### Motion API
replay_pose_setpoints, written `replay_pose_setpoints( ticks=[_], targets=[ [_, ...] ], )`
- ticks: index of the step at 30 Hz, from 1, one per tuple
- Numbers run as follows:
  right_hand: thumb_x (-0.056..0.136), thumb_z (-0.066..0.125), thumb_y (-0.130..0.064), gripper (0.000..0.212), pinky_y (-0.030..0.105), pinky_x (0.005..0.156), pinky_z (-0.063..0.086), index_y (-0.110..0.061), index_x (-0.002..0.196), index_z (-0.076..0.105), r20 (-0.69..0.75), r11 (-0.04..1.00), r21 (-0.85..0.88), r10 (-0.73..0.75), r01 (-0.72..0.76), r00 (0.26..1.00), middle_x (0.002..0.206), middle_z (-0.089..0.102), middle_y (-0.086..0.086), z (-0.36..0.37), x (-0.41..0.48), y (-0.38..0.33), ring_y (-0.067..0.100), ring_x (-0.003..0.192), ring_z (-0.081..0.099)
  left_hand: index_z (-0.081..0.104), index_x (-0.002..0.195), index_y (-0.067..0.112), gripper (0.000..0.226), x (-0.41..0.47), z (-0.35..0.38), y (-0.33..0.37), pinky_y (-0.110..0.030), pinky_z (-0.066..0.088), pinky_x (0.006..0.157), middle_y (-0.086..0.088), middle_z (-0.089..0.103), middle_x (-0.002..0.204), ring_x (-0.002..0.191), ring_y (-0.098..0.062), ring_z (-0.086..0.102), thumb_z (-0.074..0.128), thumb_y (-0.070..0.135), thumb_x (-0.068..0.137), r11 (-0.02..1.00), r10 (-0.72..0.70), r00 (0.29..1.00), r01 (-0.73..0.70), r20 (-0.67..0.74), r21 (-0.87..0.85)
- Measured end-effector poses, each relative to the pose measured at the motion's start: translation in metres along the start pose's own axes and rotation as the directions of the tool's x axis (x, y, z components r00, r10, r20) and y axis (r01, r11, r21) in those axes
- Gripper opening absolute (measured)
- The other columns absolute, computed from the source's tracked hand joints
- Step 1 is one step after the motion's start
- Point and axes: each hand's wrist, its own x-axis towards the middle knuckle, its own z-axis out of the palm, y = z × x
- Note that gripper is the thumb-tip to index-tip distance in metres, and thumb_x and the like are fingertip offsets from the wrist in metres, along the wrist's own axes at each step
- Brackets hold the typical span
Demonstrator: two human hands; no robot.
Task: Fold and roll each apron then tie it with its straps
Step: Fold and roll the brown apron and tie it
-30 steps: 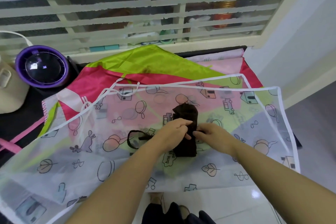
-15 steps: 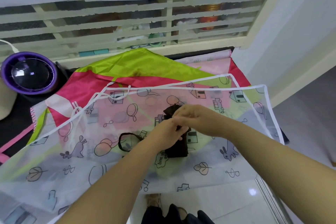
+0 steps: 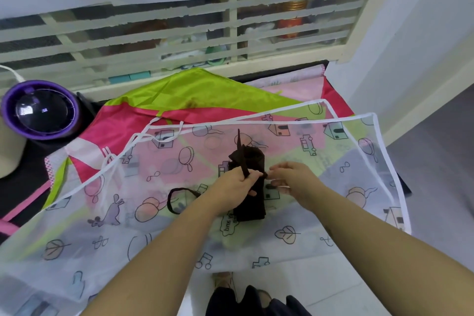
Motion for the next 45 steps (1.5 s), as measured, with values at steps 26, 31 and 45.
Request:
replay_pose_setpoints(
  ticks=[26, 31, 45],
  targets=[
    [0.089, 0.064, -0.022, 0.019, 0.019, 0.079, 0.048, -0.015, 0.104, 0.074, 0.444, 0.417, -0.744, -0.274, 0.522, 0.853, 0.098, 0.072, 0.0, -0.022, -0.028, -0.011, 0.011, 0.081, 0.061, 0.064, 0.104, 0.024, 0.04, 0.009, -0.005, -0.001, -0.022, 0.04, 0.064, 0.0, 0.072, 0.088, 0.069, -0.007, 0.062, 0.025, 0.034, 0.105, 0.935, -0.151, 0.988, 0.145, 0.006, -0.324],
    [0.091, 0.061, -0.019, 0.024, 0.0, 0.063, 0.034, -0.014, 0.112, 0.071, 0.303, 0.535, -0.692, -0.392, 0.484, 0.868, 0.104, 0.071, 0.002, 0.009, -0.031, 0.029, 0.0, 0.072, 0.049, 0.064, 0.104, 0.018, 0.04, 0.012, -0.003, -0.003, -0.027, 0.04, 0.074, -0.004, 0.071, 0.093, 0.069, -0.01, 0.053, 0.027, 0.032, 0.105, 0.867, -0.233, 0.972, 0.216, 0.017, -0.45],
    [0.087, 0.064, -0.042, 0.041, 0.017, 0.075, 0.049, -0.016, 0.118, 0.057, 0.147, 0.922, -0.304, -0.204, 0.24, 0.968, 0.103, 0.063, -0.002, 0.02, -0.021, 0.012, 0.011, 0.094, 0.061, 0.038, 0.141, 0.01, 0.053, -0.005, -0.008, 0.007, -0.036, 0.036, 0.11, -0.011, 0.043, 0.142, 0.131, -0.025, 0.042, 0.039, -0.011, 0.093, 0.843, -0.105, 0.983, 0.167, 0.149, -0.512]
  ],
)
